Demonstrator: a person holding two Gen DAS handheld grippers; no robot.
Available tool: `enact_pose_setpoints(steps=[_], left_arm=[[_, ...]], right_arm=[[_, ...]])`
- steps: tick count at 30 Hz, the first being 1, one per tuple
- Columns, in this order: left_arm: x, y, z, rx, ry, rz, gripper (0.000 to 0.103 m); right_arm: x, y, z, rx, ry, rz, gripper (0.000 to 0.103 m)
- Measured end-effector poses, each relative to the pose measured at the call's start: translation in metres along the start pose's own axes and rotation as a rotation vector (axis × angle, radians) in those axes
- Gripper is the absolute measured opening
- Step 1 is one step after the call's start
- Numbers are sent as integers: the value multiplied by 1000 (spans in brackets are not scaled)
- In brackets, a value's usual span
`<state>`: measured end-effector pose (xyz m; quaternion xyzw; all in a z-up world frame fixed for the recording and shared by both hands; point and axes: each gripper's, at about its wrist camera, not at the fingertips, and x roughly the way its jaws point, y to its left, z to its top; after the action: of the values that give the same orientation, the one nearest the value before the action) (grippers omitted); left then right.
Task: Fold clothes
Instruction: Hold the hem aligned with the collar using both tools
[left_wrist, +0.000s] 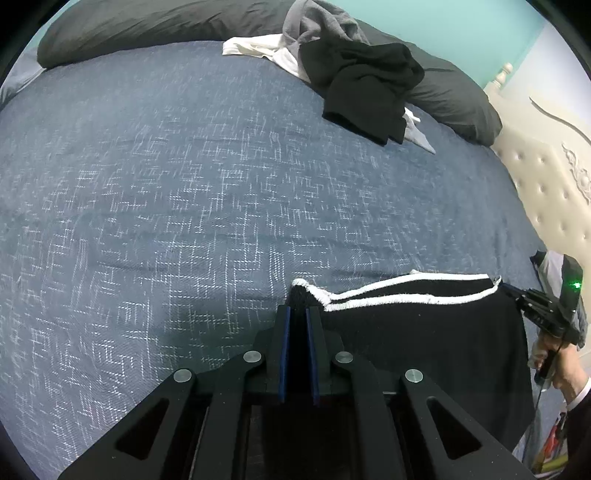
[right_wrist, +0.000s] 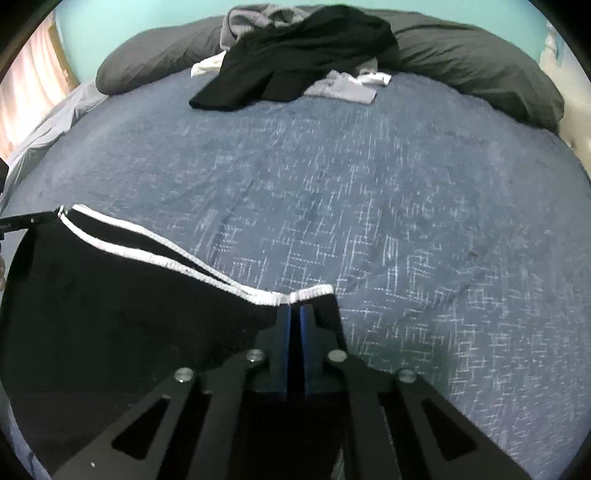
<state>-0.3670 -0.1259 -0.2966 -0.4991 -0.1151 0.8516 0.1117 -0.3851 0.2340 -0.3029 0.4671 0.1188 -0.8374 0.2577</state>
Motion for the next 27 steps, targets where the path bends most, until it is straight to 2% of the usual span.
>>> enact_pose_setpoints(steps=[9, 15, 19, 20, 23, 25, 27], left_arm=[[-4, 7, 1, -45, -16, -15, 9], [-14, 19, 4, -106, -59, -37, 9], [-10, 21, 4, -124, -48, -40, 9], [-8, 21, 4, -130, -46, -40, 9], [-5, 22, 5, -135, -39, -37, 9], [-3, 20, 4, -125, -29, -34, 9], [-2, 21, 5, -127, -26, -38, 9]], right_arm=[[-28, -32, -3, 199, -140, 102, 3], [-47, -34, 7, 231, -249, 87, 0], [-39, -34, 14, 211, -196, 98, 0], [-33, -35, 13, 234, -158, 124, 0], [-22, -35, 12, 239, -108, 117, 1], [-15, -34, 12, 243, -75, 113, 7], [-8, -34, 11, 246, -41, 109, 34]])
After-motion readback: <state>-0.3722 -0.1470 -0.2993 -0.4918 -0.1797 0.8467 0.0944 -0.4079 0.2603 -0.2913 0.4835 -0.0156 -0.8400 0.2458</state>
